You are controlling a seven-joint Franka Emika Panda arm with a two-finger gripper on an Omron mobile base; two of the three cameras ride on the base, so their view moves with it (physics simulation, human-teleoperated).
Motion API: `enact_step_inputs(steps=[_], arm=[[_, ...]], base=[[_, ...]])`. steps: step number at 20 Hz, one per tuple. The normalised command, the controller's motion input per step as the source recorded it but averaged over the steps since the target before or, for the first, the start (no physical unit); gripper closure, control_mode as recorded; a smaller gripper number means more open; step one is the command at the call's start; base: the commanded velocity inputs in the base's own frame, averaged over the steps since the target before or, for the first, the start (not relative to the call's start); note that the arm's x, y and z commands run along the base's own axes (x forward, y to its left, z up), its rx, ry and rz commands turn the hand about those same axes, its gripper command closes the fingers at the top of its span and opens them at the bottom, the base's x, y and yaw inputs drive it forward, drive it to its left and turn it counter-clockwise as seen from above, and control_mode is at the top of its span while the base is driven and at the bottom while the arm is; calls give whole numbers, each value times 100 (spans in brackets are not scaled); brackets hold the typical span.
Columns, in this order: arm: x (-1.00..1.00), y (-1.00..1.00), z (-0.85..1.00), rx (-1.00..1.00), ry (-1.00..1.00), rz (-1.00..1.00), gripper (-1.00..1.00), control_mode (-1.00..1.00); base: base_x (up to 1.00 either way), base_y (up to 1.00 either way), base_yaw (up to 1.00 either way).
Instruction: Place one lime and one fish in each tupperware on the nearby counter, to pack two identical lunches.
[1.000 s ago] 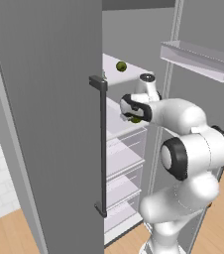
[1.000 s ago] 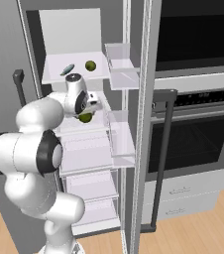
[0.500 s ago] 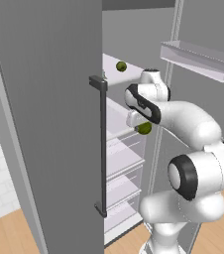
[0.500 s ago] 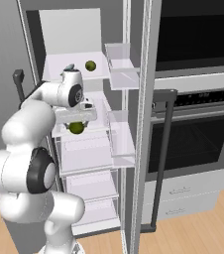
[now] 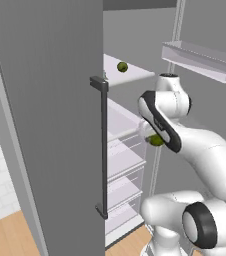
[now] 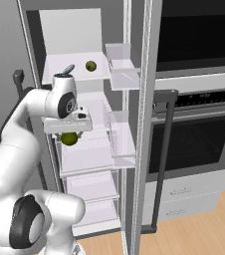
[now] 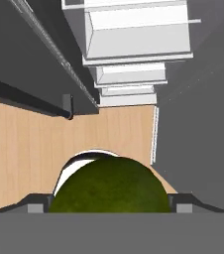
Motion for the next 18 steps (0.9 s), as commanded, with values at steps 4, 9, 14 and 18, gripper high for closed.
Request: enact_step_inputs(steps=[4,9,14,18], arm=[[-37,-13,-13,0,-7,-10,100,-100],[-20,0,0,0,-2,-8,100,-100],[-19,0,0,0,0,0,100,100],[0,0,0,0,0,0,100,100]], base=[[0,0,0],[0,0,0],[-38,0,-1],[-100,-13,-17]])
